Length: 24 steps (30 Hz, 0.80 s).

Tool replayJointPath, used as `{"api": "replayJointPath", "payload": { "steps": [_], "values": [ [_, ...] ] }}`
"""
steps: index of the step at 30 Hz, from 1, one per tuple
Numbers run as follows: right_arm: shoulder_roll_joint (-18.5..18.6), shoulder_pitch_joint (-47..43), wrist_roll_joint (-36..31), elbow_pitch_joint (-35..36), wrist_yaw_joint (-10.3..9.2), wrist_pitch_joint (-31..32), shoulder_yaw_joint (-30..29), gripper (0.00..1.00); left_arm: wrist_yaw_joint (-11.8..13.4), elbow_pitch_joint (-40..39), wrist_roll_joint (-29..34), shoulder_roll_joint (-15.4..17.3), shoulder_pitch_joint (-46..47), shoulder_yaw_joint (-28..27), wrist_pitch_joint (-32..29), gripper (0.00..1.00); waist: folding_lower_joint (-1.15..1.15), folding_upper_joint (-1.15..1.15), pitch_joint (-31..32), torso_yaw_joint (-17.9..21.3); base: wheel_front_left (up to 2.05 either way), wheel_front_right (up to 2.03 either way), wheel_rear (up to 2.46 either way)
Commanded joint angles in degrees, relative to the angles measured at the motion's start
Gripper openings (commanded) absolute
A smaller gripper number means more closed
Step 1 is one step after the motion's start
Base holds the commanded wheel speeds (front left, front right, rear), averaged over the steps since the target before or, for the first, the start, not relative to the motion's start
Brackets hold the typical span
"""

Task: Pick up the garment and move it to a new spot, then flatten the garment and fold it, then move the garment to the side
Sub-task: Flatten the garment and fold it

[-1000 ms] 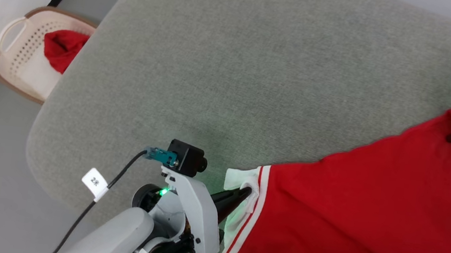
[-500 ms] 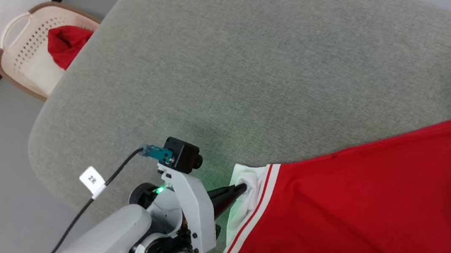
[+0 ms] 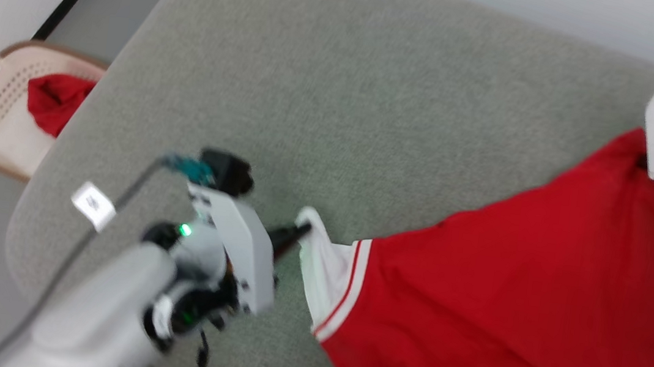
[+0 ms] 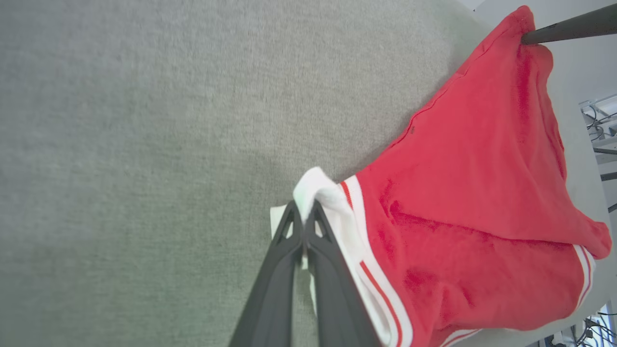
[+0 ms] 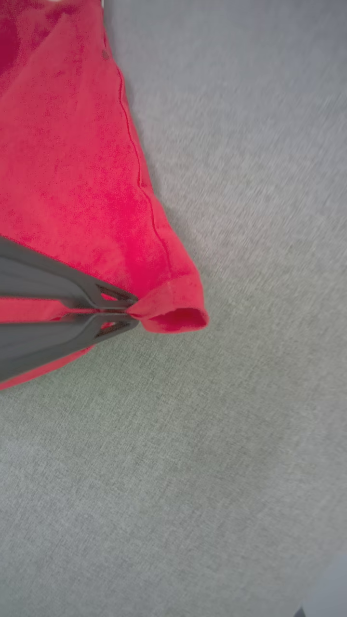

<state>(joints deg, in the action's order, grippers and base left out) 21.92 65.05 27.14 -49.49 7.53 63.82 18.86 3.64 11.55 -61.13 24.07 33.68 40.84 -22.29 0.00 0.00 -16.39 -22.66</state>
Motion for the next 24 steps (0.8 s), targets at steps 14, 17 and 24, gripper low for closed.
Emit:
{"api": "replayJointPath", "payload": {
  "steps": [14,17,24],
  "values": [
    [-7.53,3.45,1.97,4.41,-0.08,-10.03,-3.31,0.00,2.80,9.42,3.23,7.05,25.08,-1.84,-16.51,0.00,0.00,0.00,10.84,9.64,0.00,0.00,0.00],
    [-9.39,4.80,1.01,5.10,-0.08,-14.29,-3.91,0.00,2.05,13.66,5.43,7.22,31.01,-1.84,-16.80,0.00,0.00,0.00,11.93,11.80,0.00,0.00,0.00],
    [-13.97,8.55,-2.51,5.42,-0.08,-26.32,-3.67,0.00,1.24,24.39,12.30,6.23,43.15,-1.81,-9.03,0.00,0.00,0.00,13.23,16.96,0.00,0.00,0.00]
  ]
}}
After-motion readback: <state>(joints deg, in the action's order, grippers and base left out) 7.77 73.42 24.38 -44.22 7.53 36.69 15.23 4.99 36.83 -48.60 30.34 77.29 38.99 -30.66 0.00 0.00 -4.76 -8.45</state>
